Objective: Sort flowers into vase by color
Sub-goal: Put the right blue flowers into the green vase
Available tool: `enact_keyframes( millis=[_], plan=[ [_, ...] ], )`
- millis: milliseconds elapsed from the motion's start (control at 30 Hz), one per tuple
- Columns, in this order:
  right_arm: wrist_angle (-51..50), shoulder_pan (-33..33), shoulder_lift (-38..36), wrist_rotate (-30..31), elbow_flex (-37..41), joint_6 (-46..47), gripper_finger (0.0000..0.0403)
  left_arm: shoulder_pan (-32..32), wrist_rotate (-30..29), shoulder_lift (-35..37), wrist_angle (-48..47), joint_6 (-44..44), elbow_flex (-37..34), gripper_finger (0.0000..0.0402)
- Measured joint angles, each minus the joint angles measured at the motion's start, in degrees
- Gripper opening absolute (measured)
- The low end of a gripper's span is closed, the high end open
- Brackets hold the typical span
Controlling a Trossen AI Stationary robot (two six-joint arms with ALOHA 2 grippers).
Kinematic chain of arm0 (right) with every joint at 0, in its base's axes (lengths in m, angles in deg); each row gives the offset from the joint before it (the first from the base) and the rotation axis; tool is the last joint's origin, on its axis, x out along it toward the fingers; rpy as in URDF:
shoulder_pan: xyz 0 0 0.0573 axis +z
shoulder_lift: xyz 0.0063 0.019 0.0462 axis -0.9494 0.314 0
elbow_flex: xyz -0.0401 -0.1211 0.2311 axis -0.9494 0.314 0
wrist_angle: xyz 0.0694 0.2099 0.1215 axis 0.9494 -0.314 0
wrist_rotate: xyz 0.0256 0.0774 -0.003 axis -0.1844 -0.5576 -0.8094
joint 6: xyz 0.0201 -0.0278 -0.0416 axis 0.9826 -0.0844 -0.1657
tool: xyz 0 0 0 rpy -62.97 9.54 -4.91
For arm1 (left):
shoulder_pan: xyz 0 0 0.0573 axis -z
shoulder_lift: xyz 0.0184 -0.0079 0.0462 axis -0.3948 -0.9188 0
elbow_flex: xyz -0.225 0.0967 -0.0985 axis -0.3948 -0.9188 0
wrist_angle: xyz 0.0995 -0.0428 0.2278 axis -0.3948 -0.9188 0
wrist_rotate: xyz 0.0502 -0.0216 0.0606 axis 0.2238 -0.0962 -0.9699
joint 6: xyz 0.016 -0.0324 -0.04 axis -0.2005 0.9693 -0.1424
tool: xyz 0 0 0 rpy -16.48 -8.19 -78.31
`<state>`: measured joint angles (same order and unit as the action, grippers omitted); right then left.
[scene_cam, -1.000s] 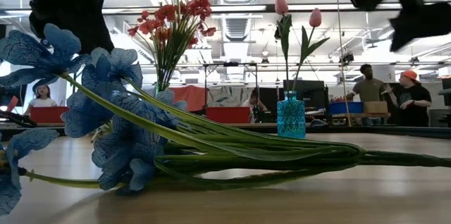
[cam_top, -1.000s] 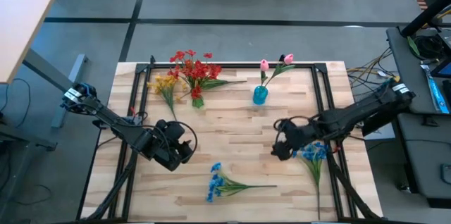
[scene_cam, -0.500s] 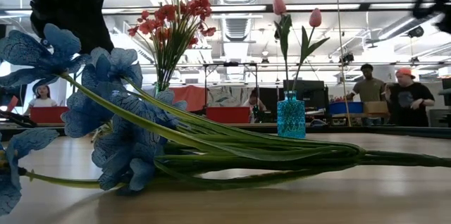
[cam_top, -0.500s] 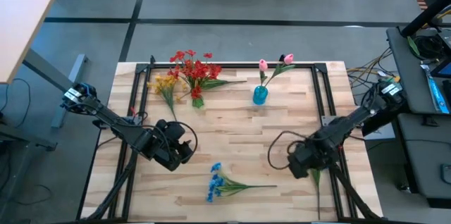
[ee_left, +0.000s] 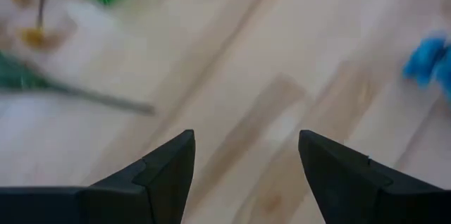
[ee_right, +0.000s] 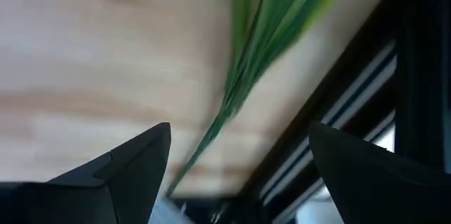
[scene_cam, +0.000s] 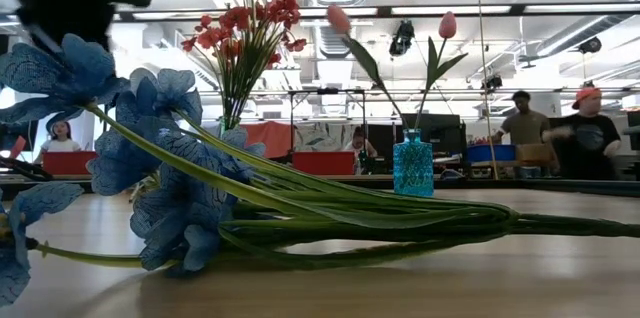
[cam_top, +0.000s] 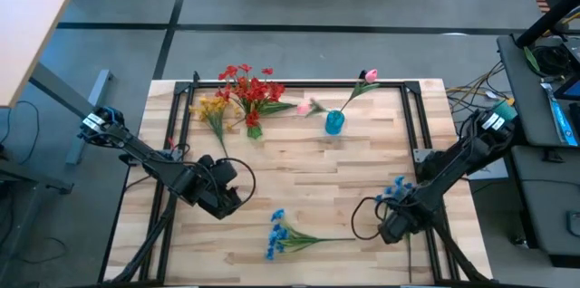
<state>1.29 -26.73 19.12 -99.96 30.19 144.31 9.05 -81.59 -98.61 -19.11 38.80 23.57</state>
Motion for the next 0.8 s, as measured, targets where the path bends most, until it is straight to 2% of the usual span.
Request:
enact_keyframes(
  millis=[133, 300, 500, 633, 800],
  plan=[
    [0.28, 0.04, 1.79, 0.83, 2.14, -3.20, 0.0329, 1.84, 2.45, -0.10, -1.76, 1.55, 0.00, 0.0237],
    [0.61, -0.02, 2.47, 4.40, 3.23, -5.02, 0.0329, 4.27, 2.39, -0.10, -1.49, 4.87, 0.00, 0.0237],
    [2.99, -0.12, 2.31, 6.62, 5.74, -5.40, 0.0316, 6.75, -2.32, -0.10, 0.62, 5.78, 0.00, 0.0237],
    [7.30, -0.20, 2.12, 7.93, 7.86, -5.65, 0.0271, 7.03, -5.37, -0.10, 1.18, 5.78, 0.00, 0.0237],
    [8.63, -0.50, 2.15, 9.08, 7.95, -7.63, 0.0185, 7.03, -7.08, -0.10, 1.22, 5.78, 0.00, 0.0237]
  ],
)
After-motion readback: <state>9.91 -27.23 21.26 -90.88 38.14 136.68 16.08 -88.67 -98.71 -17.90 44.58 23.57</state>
